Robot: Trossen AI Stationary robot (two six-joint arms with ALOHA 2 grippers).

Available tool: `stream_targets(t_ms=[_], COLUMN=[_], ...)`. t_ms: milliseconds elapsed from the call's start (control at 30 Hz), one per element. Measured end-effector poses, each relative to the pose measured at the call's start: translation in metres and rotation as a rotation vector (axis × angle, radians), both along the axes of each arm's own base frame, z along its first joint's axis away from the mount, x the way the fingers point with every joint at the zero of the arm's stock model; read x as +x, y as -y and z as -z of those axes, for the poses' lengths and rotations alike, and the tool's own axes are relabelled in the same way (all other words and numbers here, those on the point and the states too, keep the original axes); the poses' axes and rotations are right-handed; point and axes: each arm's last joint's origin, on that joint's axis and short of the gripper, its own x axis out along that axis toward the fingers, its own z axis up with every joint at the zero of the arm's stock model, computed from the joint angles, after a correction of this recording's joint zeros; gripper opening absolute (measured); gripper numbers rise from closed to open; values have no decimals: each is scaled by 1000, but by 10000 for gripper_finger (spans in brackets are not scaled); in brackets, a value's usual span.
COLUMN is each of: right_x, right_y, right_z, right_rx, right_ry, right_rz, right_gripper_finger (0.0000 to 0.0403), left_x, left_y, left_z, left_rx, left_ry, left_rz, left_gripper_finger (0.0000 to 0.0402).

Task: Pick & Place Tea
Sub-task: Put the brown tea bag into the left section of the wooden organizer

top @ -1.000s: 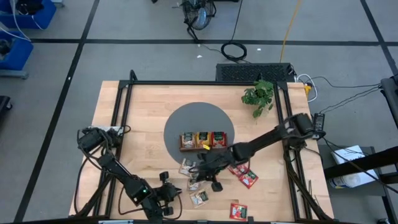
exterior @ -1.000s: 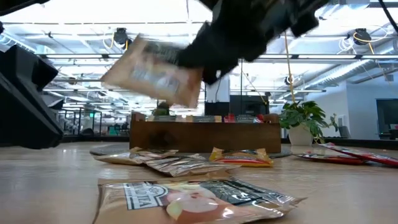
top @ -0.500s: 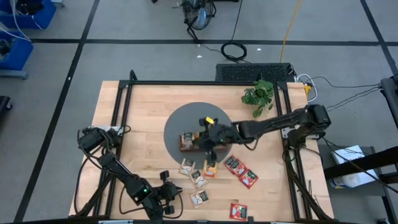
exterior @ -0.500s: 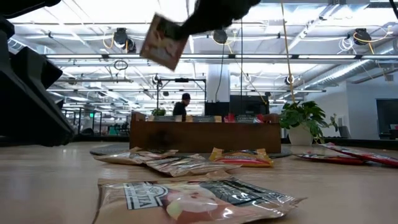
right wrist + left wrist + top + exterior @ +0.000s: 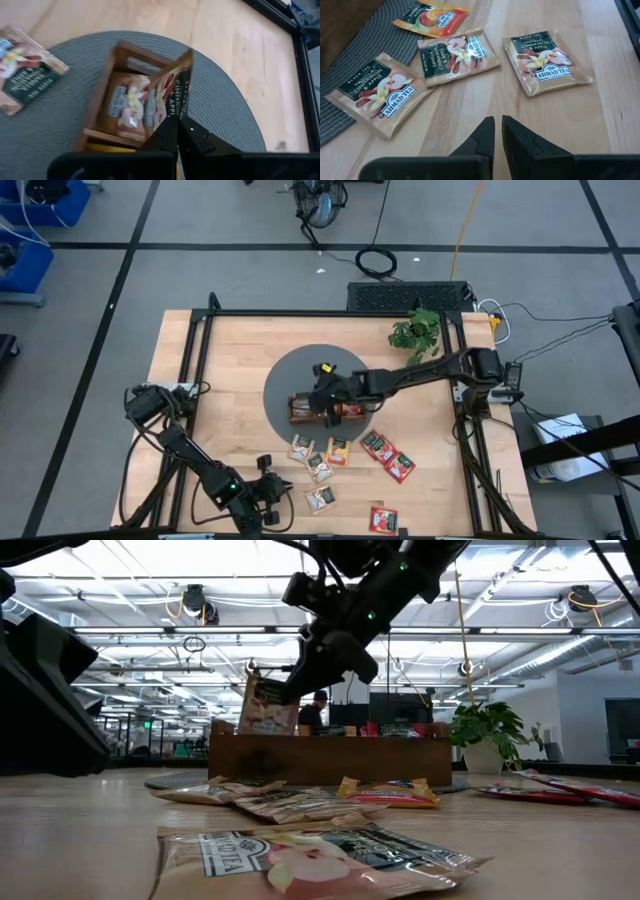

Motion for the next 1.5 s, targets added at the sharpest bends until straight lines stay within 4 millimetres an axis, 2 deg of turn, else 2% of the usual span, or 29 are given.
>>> stream_targets(t_ms=[400,633,967,1067,1333,1500], right_x=[5,5,5,5,6,5], right_y=[-3,-2,-4,-4,-3,-1], right_z=[16,17,17,17,16,15], right_rx=[68,75,106,119,118,72], right_ry=[-20,-21,-30,-28,-16,-6], right_rz=[-13,27,-14,-1,5,67], right_gripper_finger=[0,0,3,20,114,151], left_x=[-1,-1,-1,0,0,0], left_y=[-1,-1,-1,-1,-1,-1], left_z=[0,0,0,0,0,0], left_rx=[2,-3,-17,-23,-28,-23], left_ry=[-7,-5,-3,-2,-1,-2], left_rz=[-5,-9,-19,-24,-28,-25], left_gripper_finger=[42,42,42,42,42,42])
